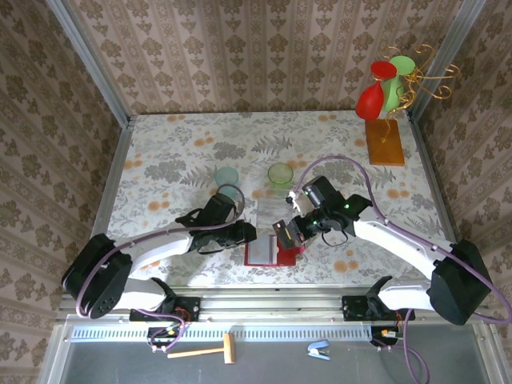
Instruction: Take the credit cards out of the card holder
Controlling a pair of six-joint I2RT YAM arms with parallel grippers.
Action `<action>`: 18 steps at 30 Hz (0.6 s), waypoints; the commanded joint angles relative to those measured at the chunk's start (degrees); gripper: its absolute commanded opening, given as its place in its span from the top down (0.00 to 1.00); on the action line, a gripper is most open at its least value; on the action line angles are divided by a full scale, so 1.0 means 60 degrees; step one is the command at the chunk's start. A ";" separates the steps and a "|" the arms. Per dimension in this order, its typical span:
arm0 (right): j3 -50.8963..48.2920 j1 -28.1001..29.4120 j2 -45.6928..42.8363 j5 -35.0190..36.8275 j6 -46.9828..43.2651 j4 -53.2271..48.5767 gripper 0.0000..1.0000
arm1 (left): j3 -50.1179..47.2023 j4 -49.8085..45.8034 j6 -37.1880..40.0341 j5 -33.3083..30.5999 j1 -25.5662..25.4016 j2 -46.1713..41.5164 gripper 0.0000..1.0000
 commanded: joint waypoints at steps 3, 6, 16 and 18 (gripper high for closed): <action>0.1329 -0.0016 0.0736 0.0466 -0.3218 -0.1669 1.00 | -0.0287 -0.0518 0.0407 -0.0269 0.0619 -0.0930 0.72; 0.2307 -0.0002 0.1628 0.0448 -0.4679 -0.2400 1.00 | -0.0331 -0.0811 0.0539 -0.0362 0.0888 -0.1331 0.72; 0.5652 -0.0006 0.4380 0.1144 -0.7716 -0.5006 1.00 | -0.0675 -0.0923 0.0518 -0.0395 0.1325 -0.2073 0.72; 0.6247 -0.0016 0.4884 0.1343 -0.8072 -0.5464 1.00 | -0.0726 -0.0866 0.0456 -0.0406 0.1337 -0.2158 0.72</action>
